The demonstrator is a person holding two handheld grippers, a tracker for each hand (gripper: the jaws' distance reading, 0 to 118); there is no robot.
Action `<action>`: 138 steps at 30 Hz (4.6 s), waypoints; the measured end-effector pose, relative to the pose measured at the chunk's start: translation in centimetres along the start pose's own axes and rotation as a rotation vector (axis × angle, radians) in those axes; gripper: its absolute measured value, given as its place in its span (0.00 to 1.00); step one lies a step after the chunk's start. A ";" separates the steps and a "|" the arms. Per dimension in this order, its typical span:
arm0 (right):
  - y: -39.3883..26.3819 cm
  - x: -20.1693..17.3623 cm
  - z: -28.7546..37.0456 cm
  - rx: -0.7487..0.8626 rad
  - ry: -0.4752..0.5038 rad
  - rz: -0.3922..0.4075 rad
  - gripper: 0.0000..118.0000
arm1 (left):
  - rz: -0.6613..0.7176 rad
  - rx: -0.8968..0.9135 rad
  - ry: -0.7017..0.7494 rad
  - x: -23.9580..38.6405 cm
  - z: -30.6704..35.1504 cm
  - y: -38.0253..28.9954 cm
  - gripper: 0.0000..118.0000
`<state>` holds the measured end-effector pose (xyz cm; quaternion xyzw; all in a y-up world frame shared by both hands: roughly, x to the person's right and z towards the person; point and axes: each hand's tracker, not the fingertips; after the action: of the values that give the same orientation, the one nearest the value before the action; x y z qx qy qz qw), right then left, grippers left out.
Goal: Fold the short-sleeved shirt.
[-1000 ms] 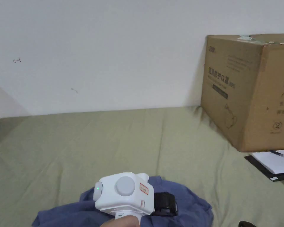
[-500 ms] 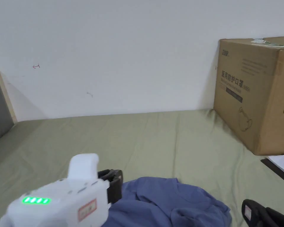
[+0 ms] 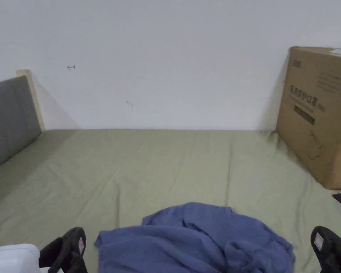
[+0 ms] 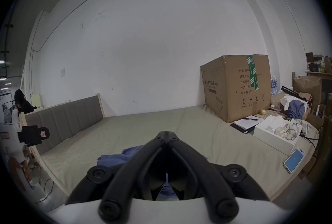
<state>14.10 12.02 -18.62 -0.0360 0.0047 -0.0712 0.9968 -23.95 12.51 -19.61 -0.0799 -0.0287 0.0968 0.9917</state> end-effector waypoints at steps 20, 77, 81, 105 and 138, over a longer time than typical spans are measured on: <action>-2.8 -0.2 -4.6 -0.177 0.097 0.064 0.00 | 0.205 -1.022 0.148 -8.7 -36.1 -2.7 0.22; 9.1 11.0 -29.1 -0.663 0.088 -0.112 0.04 | 0.113 -0.481 0.003 -10.4 -19.3 3.4 0.04; 15.4 13.2 -25.0 -0.526 0.137 -0.182 0.04 | 0.140 -0.400 -0.019 -9.5 -17.6 9.5 0.04; 33.8 8.9 -30.4 -0.206 0.009 -0.091 0.04 | 0.126 -0.161 0.014 -2.9 -30.6 29.7 0.04; -9.7 19.2 -6.7 -0.854 0.015 -0.336 0.04 | 0.087 -0.806 -0.022 -10.6 -11.6 -8.2 0.04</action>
<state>31.65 -0.74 -24.64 -0.4435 0.0350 -0.2236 0.8672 -31.97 0.73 -30.17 -0.4623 -0.0715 0.1203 0.8756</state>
